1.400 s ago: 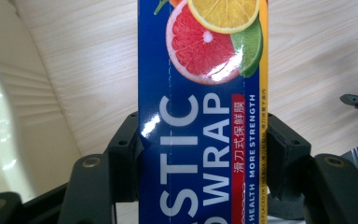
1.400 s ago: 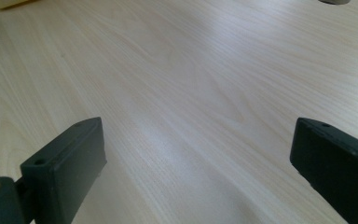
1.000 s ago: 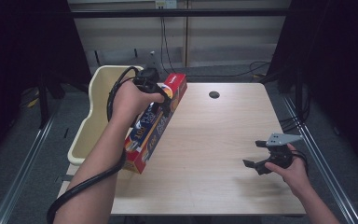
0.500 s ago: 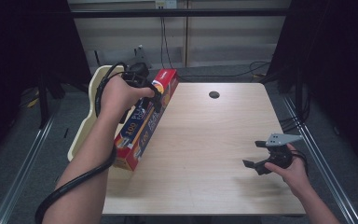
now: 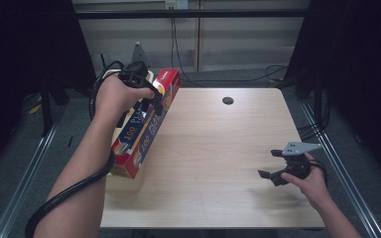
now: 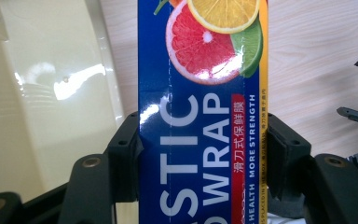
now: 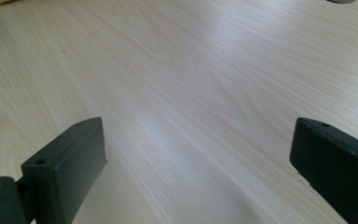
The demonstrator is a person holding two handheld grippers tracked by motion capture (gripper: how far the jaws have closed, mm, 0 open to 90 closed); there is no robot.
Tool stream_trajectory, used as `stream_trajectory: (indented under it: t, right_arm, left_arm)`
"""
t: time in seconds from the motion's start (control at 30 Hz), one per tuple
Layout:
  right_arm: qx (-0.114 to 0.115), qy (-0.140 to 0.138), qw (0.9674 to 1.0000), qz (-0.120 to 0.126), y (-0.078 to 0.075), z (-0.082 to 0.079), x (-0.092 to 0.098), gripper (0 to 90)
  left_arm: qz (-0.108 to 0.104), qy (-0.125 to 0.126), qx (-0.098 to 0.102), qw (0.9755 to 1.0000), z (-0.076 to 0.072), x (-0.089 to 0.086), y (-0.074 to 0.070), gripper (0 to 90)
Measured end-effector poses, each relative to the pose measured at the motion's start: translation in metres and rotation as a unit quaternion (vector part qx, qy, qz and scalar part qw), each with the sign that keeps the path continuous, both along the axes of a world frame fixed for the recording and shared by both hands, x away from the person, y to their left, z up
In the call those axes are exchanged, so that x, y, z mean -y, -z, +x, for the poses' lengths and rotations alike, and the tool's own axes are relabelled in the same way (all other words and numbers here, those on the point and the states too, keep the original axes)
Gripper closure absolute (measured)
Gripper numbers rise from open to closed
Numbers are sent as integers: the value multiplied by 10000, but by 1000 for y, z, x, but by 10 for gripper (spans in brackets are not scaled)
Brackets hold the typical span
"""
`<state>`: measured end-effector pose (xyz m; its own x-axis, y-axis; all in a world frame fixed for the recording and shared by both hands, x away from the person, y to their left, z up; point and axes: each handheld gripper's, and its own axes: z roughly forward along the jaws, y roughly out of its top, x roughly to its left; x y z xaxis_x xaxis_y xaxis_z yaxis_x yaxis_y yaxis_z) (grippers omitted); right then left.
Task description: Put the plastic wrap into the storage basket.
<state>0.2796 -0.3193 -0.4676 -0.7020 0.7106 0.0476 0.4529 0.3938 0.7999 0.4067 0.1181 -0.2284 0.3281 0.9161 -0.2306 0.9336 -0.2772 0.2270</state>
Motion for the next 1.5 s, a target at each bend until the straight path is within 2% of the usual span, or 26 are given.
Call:
stream_trajectory:
  t: [0.1,0.7,1.13,1.2,1.3,1.5]
  right_arm:
    - [4,-21,10000,-6,0,0,0,33]
    - [-6,-53,10000,-7,0,0,0,37]
    - [-16,-30,10000,-4,0,0,0,37]
    - [-9,-49,10000,-17,1,0,0,37]
    - [-14,-31,10000,-13,1,0,-1,37]
    - [-10,-47,10000,-22,1,0,-1,37]
  left_arm:
    - [-48,-61,16,10000,-1,-8,-3,410]
    - [28,-321,73,9995,-3,-36,-16,410]
    - [112,-492,119,9987,-7,-57,-19,410]
    - [130,-524,69,9985,-8,-61,-18,410]
    - [174,-584,121,9981,-9,-66,-17,410]
    - [200,-627,100,9978,-10,-73,-15,410]
